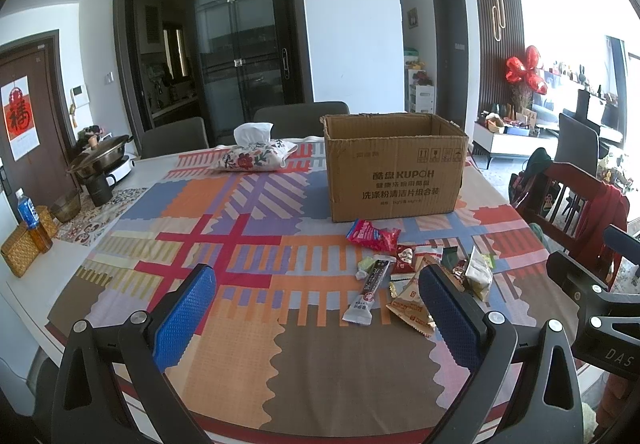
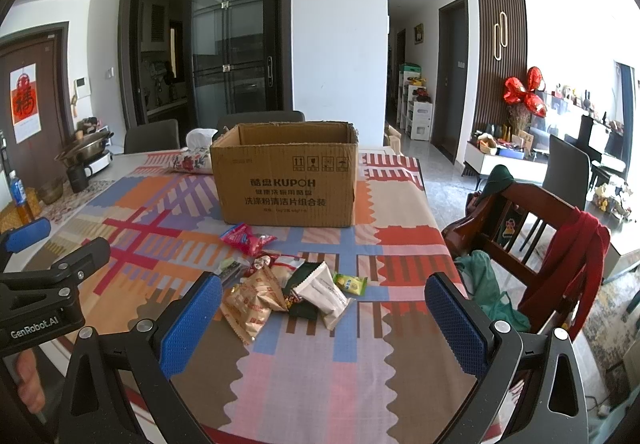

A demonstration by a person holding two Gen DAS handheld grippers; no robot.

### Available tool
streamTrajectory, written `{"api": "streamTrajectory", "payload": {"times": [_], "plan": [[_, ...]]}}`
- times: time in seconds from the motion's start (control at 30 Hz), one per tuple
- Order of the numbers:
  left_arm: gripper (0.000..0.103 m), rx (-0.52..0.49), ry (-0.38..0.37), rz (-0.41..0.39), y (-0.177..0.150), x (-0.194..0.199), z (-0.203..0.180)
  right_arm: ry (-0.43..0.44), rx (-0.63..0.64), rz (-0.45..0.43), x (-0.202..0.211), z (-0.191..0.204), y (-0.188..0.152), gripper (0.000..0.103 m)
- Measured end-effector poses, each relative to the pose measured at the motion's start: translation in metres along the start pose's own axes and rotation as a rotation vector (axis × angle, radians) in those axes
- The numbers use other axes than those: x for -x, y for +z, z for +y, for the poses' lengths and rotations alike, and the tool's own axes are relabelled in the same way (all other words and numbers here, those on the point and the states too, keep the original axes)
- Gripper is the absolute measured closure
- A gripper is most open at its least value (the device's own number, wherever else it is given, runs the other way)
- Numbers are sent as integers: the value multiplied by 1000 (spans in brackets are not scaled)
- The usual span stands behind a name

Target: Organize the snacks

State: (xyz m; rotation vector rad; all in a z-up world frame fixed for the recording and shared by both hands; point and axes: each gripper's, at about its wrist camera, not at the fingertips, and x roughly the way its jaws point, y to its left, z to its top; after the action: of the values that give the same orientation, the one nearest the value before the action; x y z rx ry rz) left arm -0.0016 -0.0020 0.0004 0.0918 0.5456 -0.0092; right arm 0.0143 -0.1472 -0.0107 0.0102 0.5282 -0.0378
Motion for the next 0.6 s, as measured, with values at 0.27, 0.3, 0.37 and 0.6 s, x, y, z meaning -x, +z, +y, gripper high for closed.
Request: {"api": "streamTrajectory", "payload": {"times": [0.27, 0.3, 0.37, 0.6], "plan": [[0, 0, -1, 1, 0, 0, 0, 0, 1, 0, 0, 0, 0, 0], [0, 0, -1, 0, 0, 0, 0, 0, 1, 0, 0, 0, 0, 0], [0, -1, -1, 1, 0, 0, 0, 0, 1, 0, 0, 0, 0, 0], [0, -1, -1, 2, -1, -1, -1, 0, 2, 0, 0, 1, 0, 0]]}}
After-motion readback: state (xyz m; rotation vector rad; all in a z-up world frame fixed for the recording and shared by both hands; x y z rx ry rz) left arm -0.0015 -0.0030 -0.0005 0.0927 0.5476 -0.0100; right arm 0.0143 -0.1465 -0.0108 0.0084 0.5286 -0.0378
